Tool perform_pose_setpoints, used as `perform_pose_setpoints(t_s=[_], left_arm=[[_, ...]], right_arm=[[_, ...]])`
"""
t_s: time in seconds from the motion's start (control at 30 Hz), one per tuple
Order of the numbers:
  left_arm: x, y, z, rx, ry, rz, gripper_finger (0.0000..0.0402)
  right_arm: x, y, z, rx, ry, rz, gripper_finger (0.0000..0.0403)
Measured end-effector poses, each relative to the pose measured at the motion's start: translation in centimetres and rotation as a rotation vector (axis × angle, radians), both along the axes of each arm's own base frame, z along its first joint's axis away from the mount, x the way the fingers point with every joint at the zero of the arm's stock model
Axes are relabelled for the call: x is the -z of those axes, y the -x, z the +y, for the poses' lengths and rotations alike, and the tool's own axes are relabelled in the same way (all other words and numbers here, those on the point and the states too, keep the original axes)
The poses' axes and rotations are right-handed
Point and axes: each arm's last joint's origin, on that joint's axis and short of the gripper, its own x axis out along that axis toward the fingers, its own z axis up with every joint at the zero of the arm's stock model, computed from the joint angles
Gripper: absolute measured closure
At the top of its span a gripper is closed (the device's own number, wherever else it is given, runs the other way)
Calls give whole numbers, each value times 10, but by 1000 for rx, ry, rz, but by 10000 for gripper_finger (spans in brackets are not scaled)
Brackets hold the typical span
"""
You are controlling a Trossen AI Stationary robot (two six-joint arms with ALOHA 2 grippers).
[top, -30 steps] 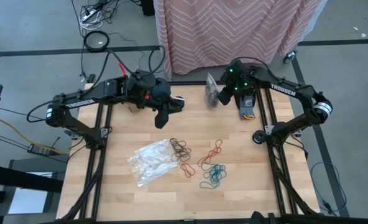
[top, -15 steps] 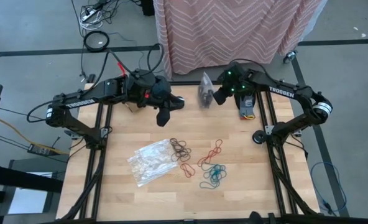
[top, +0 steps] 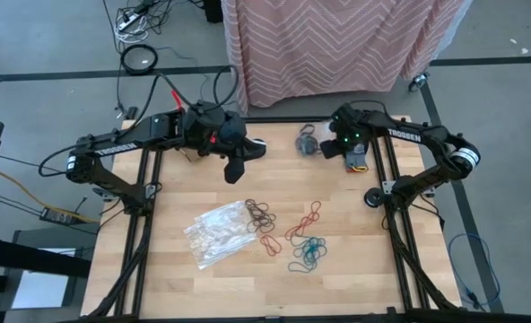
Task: Sort rubber bands
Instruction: Close the transparent zip bag, then open the transparent zip bag
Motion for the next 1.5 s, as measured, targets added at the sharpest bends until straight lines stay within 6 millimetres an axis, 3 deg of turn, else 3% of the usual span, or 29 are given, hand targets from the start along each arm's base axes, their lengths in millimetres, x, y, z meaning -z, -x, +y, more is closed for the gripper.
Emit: perform_pose_setpoints(t_s=[0.13, 0.33, 0.53, 0.63, 0.83, 1.17, 1.27, 1.4, 1.5], left_arm=[[1, 0, 0, 0, 1, 8, 296], [1, 1, 0, -14, -7, 13, 296], [5, 3, 2, -61, -27, 69, 296], [11, 6, 2, -62, -39, 126, 296], [63, 2, 1, -50, 50, 213, 296], [151, 1, -8, -62, 491, -184, 296], [161, 7, -8, -72, 552, -253, 296], [157, 12, -8, -48, 575, -323, 296], [164, 18, -9, -36, 562, -227, 296]], right_arm=[[-1, -5, 0, -1, -7, -144, 324], [-27, -8, -1, -19, 94, -323, 263], [-48, 10, 6, 51, 159, -331, 218], [-64, 15, 15, -5, 140, -444, 210], [-98, 11, 64, -205, 125, -649, 218], [-131, -12, 151, -449, 223, -884, 242], [-130, -27, 167, -487, 241, -915, 248], [-115, -50, 183, -533, 210, -871, 255], [-95, -68, 194, -551, 146, -792, 258]])
